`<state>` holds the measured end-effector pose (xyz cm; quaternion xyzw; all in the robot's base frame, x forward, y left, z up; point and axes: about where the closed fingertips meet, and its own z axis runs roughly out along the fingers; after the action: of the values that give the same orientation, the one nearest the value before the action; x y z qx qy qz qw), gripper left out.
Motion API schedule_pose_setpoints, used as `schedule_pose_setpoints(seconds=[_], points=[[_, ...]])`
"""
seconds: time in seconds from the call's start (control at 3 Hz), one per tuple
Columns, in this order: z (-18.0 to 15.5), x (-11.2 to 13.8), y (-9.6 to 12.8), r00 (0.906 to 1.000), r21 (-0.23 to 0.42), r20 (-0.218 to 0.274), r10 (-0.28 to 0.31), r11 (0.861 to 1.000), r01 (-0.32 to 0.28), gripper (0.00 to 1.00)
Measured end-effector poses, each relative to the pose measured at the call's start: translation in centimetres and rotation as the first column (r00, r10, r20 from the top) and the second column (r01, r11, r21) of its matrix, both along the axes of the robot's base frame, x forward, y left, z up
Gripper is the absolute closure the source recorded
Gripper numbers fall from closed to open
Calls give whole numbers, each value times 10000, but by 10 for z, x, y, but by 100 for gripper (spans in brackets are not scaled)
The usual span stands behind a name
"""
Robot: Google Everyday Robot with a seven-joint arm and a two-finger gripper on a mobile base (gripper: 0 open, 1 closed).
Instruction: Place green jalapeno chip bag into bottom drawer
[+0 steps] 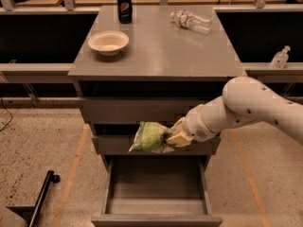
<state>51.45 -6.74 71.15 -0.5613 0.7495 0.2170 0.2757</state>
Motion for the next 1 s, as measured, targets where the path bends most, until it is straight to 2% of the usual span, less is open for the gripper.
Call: schedule_pose_setpoints(seconds=[0.33, 1.0], points=[[-56, -4, 2, 9976, 245, -610, -341, 9991, 357, 100], [-82, -5, 6, 9952, 171, -810, -549, 9983, 565, 100]])
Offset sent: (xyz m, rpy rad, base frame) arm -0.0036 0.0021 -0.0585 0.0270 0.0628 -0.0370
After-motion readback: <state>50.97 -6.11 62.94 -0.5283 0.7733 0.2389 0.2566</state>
